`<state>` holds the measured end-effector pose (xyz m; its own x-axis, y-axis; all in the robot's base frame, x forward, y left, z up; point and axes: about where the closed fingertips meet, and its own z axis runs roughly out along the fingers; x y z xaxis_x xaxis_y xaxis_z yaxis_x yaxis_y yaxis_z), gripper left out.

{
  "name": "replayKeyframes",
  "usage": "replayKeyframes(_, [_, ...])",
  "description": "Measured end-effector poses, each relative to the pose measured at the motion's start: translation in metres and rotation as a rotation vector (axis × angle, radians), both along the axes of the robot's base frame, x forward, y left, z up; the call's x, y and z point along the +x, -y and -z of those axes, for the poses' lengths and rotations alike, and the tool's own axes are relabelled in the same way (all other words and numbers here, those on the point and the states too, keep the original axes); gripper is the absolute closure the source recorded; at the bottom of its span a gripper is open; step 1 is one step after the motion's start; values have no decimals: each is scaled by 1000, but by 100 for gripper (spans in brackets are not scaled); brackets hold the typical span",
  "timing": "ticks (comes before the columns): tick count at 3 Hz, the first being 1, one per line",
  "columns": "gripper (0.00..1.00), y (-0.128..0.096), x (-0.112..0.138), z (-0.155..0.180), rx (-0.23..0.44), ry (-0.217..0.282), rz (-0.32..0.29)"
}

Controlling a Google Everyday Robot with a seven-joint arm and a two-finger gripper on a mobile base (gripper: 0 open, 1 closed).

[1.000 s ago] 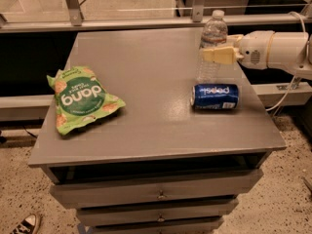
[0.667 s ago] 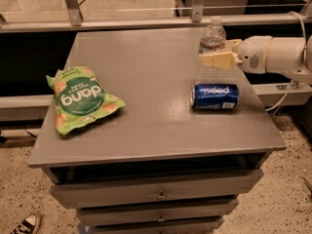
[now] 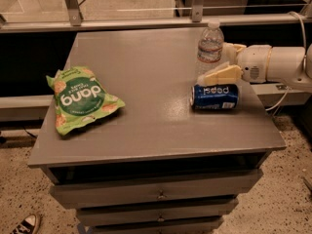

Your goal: Move water bottle near pepsi can

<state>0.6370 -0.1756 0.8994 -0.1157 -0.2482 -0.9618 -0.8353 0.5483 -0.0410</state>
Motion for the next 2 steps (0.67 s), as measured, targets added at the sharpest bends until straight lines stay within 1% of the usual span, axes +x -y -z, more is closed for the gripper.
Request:
replayKeyframes(1, [0,15,-7,-1,-25,29,-27])
replayKeyframes(2, [0,57,-16,-13,-30,85,-38])
